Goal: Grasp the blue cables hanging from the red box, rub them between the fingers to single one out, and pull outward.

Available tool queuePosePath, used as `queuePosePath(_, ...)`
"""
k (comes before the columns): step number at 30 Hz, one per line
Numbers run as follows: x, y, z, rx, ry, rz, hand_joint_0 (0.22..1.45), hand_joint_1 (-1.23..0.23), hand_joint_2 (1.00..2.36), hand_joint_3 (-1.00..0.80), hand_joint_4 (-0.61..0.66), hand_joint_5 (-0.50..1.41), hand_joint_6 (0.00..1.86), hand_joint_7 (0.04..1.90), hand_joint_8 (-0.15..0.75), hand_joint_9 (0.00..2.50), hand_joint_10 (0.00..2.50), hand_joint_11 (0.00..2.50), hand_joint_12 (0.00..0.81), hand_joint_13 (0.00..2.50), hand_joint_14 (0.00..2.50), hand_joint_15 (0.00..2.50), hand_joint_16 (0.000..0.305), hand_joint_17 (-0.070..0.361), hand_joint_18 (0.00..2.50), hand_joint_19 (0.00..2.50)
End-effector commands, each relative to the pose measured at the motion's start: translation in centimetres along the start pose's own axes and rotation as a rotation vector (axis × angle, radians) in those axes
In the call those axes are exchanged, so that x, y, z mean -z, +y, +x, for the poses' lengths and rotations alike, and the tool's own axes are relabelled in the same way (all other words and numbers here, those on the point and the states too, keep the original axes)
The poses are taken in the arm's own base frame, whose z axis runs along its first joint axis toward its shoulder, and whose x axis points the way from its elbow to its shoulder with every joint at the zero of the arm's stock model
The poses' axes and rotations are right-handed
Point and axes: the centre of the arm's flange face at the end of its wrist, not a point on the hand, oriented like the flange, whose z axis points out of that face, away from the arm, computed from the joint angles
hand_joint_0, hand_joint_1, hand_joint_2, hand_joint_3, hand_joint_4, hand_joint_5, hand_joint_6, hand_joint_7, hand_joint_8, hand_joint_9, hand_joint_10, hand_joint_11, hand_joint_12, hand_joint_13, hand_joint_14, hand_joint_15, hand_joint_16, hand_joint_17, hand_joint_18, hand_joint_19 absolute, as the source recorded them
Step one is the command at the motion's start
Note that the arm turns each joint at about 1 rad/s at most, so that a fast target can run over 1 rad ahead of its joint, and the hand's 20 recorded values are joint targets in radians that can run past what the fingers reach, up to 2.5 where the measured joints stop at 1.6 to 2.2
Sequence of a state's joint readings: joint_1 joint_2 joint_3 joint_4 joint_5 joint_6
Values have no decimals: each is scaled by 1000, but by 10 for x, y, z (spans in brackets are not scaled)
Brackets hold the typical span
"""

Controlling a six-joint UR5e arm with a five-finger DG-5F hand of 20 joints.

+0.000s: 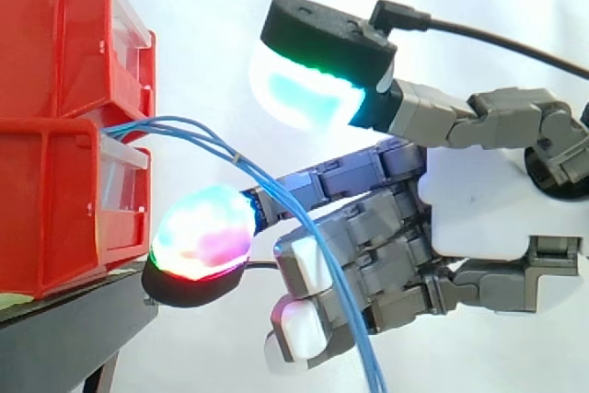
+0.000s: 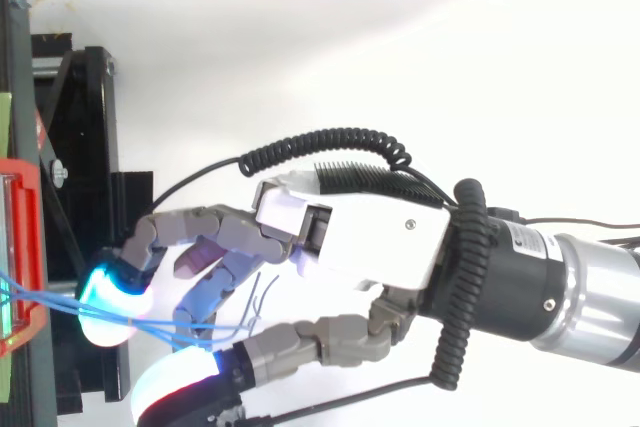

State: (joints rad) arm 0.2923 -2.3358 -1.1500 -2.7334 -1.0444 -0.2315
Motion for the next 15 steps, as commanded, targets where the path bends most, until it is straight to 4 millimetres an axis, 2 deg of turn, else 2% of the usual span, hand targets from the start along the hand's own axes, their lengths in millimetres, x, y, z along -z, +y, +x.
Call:
queuePosePath(1, 3, 5, 3, -7, 5, 10, 625, -596, 1004, -447, 248, -205, 502, 942, 272, 1096, 19, 958, 351, 1048, 25, 669, 36, 81, 607, 387)
queuePosePath(4, 6, 7, 1, -47, -8, 27, 629, -601, 1004, -446, 250, -196, 502, 980, 270, 1103, 19, 968, 346, 1050, 25, 679, 36, 81, 612, 394)
queuePosePath(9, -1, 26, -2, -129, -50, 12, 633, -602, 1004, -443, 248, -175, 502, 1055, 274, 1147, 17, 1012, 341, 1067, 26, 700, 37, 83, 622, 411)
queuePosePath(13, 5, 22, -10, -127, -65, 81, 637, -607, 1006, -433, 241, -155, 501, 1127, 275, 1186, 18, 1054, 340, 1084, 25, 723, 37, 83, 633, 418)
queuePosePath(15, 3, 41, -14, -143, -64, 94, 635, -610, 1007, -422, 227, -147, 500, 1154, 275, 1195, 18, 1066, 339, 1086, 26, 720, 37, 83, 639, 419)
